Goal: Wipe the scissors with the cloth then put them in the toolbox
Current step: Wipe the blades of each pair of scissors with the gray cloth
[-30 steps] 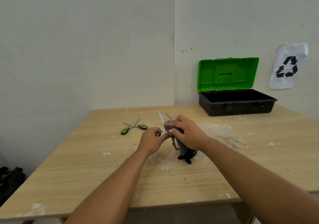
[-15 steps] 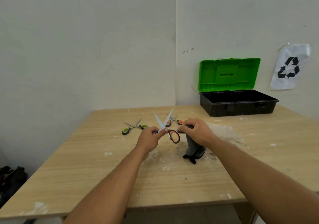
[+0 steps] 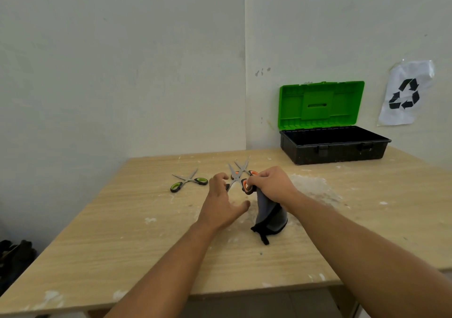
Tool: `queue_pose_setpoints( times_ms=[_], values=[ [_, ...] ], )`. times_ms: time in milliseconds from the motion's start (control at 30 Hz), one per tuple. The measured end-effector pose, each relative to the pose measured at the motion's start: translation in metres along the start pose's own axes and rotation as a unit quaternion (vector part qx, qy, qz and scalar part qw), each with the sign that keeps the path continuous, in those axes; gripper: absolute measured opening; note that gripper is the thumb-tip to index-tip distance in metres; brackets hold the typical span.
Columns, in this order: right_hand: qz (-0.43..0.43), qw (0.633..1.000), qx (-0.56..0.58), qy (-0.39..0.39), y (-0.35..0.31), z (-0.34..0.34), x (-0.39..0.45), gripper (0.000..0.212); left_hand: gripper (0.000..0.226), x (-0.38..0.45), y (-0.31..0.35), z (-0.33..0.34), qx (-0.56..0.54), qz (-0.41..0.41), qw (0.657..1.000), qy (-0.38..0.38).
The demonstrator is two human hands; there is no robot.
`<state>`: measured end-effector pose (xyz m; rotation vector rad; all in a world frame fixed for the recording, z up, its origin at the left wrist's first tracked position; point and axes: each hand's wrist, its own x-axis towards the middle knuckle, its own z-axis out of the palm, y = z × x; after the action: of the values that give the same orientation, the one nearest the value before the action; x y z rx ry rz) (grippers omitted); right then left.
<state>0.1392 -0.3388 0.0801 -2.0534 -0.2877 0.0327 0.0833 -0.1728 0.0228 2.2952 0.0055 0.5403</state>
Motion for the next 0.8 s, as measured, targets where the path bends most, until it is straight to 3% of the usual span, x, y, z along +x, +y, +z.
queue_pose_setpoints(
  times_ms=[133, 233, 500, 600, 700, 800],
  values=[
    [-0.002, 1.000, 0.002, -0.023, -0.008, 0.006, -0.003, 0.030, 0.065, 0.003, 0.011, 0.003, 0.238, 0.092, 0.964, 0.076],
    [-0.017, 0.999, 0.036, -0.028, -0.014, 0.006, -0.005, 0.035, 0.051, 0.005, 0.014, 0.002, 0.248, 0.134, 0.955, 0.096],
    [-0.031, 0.986, 0.148, -0.070, -0.017, 0.002, -0.015, 0.042, 0.013, 0.005, 0.012, 0.005, 0.014, 0.148, 0.980, 0.133],
    [-0.048, 0.977, 0.199, -0.065, -0.011, -0.002, -0.015, 0.025, 0.008, 0.009, 0.017, -0.001, -0.155, 0.037, 0.976, 0.146],
    [-0.077, 0.979, 0.186, 0.003, -0.004, -0.003, -0.013, 0.002, 0.009, 0.014, 0.021, -0.009, -0.360, -0.138, 0.909, 0.158],
    [-0.149, 0.979, 0.122, 0.067, -0.002, 0.000, -0.013, 0.014, 0.004, 0.015, 0.023, -0.014, -0.454, -0.183, 0.858, 0.156]
  ],
)
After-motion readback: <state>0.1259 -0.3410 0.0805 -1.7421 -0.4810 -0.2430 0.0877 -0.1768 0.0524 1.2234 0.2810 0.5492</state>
